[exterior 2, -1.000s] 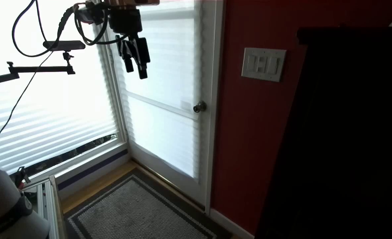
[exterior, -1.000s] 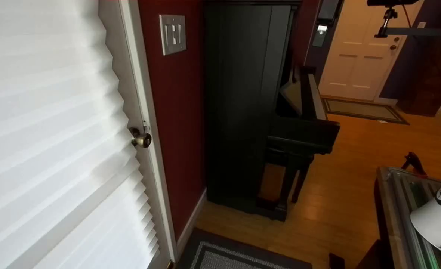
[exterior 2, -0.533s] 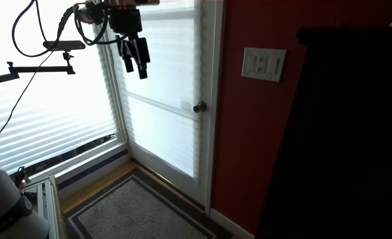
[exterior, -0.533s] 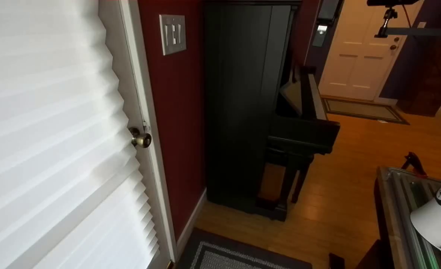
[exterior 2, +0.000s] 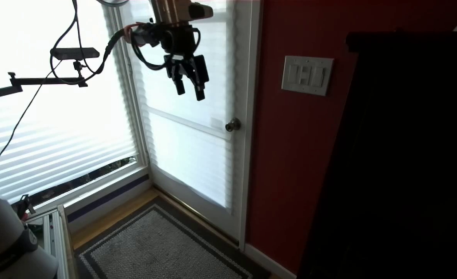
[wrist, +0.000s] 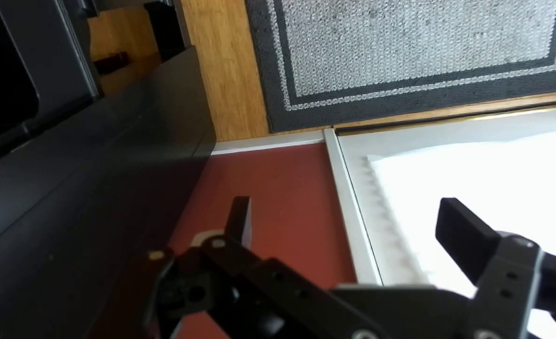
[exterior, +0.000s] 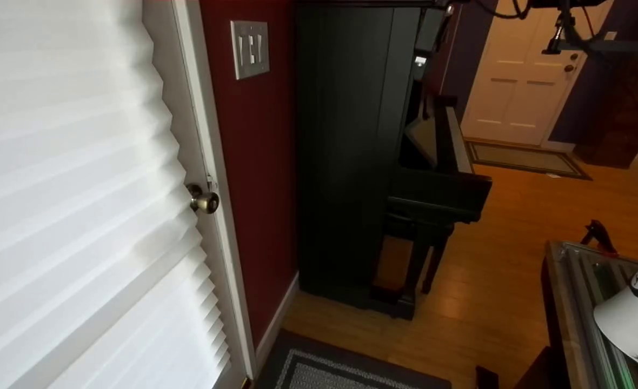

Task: Flip the two middle light switches to the left one by one

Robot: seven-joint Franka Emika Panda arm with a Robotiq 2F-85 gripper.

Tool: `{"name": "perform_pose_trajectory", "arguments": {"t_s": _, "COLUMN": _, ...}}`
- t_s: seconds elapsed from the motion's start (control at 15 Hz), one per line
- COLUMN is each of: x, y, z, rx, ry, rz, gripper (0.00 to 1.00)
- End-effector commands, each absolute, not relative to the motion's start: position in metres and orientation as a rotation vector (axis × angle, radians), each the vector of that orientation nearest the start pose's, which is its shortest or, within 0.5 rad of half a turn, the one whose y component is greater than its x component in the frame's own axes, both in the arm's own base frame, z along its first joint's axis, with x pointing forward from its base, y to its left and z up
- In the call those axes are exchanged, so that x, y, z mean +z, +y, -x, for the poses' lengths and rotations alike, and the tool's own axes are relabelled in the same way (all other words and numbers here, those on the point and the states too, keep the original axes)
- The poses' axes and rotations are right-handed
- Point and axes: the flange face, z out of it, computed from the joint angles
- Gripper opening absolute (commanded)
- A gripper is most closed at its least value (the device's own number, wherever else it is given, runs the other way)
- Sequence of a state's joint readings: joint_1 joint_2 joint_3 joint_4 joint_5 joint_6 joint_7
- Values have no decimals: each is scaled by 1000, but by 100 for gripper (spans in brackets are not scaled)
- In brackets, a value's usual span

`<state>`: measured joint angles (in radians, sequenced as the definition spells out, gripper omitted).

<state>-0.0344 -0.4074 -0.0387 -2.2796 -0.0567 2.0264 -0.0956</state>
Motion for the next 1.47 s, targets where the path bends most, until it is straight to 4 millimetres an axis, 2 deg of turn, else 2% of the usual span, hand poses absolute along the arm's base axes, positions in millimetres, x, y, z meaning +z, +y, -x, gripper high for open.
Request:
{"name": "perform_pose_trajectory", "arguments": {"t_s": 0.0, "x": 523, "y": -64, "z": -502, "rx": -246, "ry": -170, "rz": 3221, "gripper": 100}}
{"name": "perform_pose_trajectory", "arguments": {"t_s": 0.33, "x": 530, "y": -79, "z": -576, "rx": -291, "ry": -180, "rz": 3216, "gripper": 100}}
{"name": "perform_pose_trajectory", "arguments": {"t_s": 0.6, "x": 537, "y": -73, "z": -624, "rx": -360, "ry": -195, "rz": 3220, "gripper": 100}}
{"name": "perform_pose_trajectory", "arguments": {"t_s": 0.8, "x": 546, "y": -66, "z": -651, "rx": -441, "ry": -192, "rz": 3225, "gripper": 100}}
{"name": "perform_pose_trajectory", "arguments": {"t_s": 0.87, "x": 550, "y": -65, "z": -655, "rx": -433, "ry": -185, "rz": 3222, "gripper": 100}}
{"name": "perform_pose_trajectory", "arguments": {"t_s": 0.93, "x": 541, "y": -66, "z": -638, "rx": -416, "ry": -194, "rz": 3221, "gripper": 100}}
{"name": "perform_pose_trajectory", "arguments": {"t_s": 1.07, "x": 545, "y": -64, "z": -648, "rx": -439, "ry": -197, "rz": 3221, "gripper": 100}}
{"name": "perform_pose_trajectory", "arguments": {"t_s": 1.33, "x": 546, "y": -65, "z": -651, "rx": -445, "ry": -197, "rz": 3221, "gripper": 100}}
{"name": "perform_pose_trajectory", "arguments": {"t_s": 1.4, "x": 549, "y": -64, "z": -652, "rx": -450, "ry": -281, "rz": 3252, "gripper": 100}}
